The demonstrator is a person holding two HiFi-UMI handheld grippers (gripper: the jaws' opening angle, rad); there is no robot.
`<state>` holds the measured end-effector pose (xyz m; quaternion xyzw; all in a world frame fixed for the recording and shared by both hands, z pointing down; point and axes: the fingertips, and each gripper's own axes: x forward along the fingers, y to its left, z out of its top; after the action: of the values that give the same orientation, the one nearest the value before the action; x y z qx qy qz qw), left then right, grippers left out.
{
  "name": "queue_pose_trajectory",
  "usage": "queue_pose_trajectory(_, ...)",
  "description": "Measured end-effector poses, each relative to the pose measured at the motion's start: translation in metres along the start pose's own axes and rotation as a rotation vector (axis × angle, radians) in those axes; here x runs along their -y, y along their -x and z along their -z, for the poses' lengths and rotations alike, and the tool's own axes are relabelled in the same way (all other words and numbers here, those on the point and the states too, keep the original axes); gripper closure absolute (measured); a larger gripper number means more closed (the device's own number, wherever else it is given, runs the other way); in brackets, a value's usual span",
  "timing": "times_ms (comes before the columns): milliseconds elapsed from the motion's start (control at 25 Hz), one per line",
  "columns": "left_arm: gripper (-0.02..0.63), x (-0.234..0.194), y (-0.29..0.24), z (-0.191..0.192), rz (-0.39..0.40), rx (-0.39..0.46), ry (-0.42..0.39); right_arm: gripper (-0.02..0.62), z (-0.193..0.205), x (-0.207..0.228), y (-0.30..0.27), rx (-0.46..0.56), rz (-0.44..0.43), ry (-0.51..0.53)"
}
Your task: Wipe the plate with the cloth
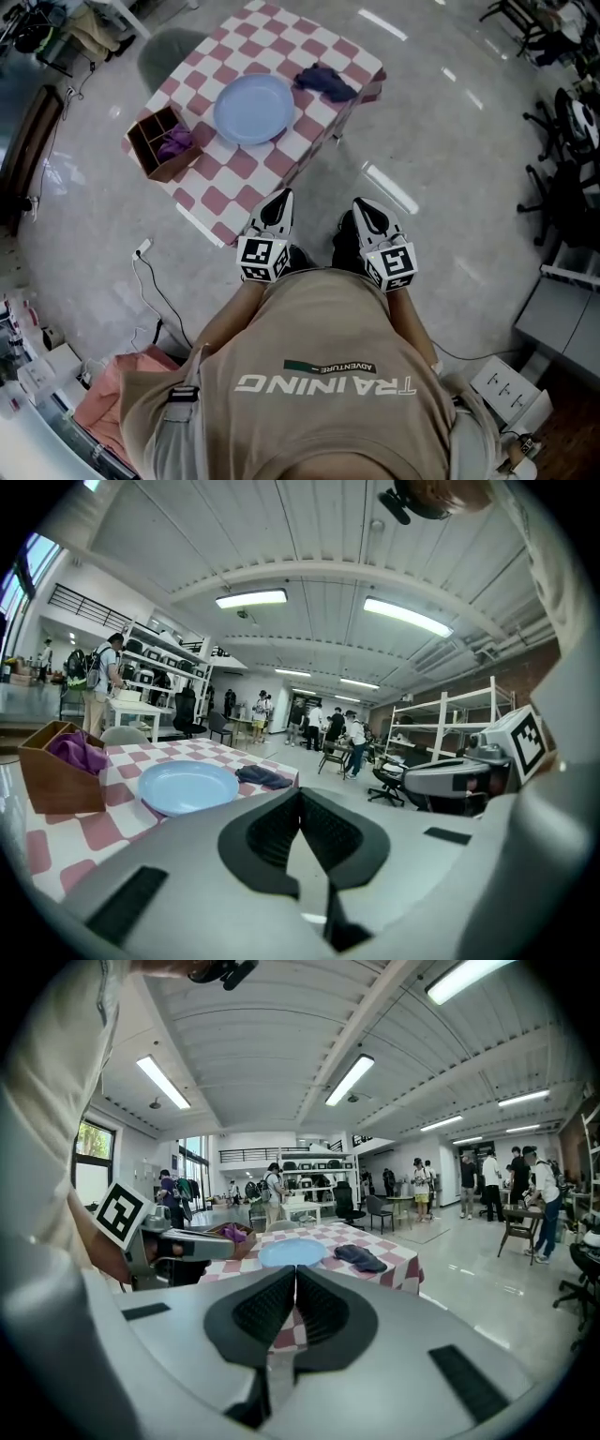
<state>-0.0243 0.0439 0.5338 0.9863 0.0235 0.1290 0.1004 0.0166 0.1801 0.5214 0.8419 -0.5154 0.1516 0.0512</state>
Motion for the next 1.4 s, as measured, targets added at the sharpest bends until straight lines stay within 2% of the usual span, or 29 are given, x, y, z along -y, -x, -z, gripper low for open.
queue_pose_trajectory(320, 0.594, -0.001, -0.078, -0.034, -0.109, 0.028, -0.006, 0.577, -0.040, 0.082, -0.054, 0.048, -0.109, 0.068)
queue_pose_trajectory(600, 0.594, 0.002, -0.121, -0.047, -0.215, 0.058, 0.022, 0.577, -0.047, 0.122, -0.088, 0.037, -0.216, 0.106)
queue_pose_trajectory(800, 0.594, -0.008, -0.124, -0.042, -0.314, 0.053, 0.061, 0.577, -0.041, 0.128, -0.111, 0.006, -0.316, 0.112)
queue_pose_trajectory(1040, 0.594, -0.043, -0.124, -0.047, -0.379, 0.068, 0.076, 0.577, -0.043, 0.124, -0.149, -0.027, -0.366, 0.120)
queue_pose_trajectory(1400, 0.594, -0.117, -0.147, -0.070, -0.382, 0.099, 0.088, 0.577, -0.087, 0.119, -0.229, -0.018, -0.382, 0.184)
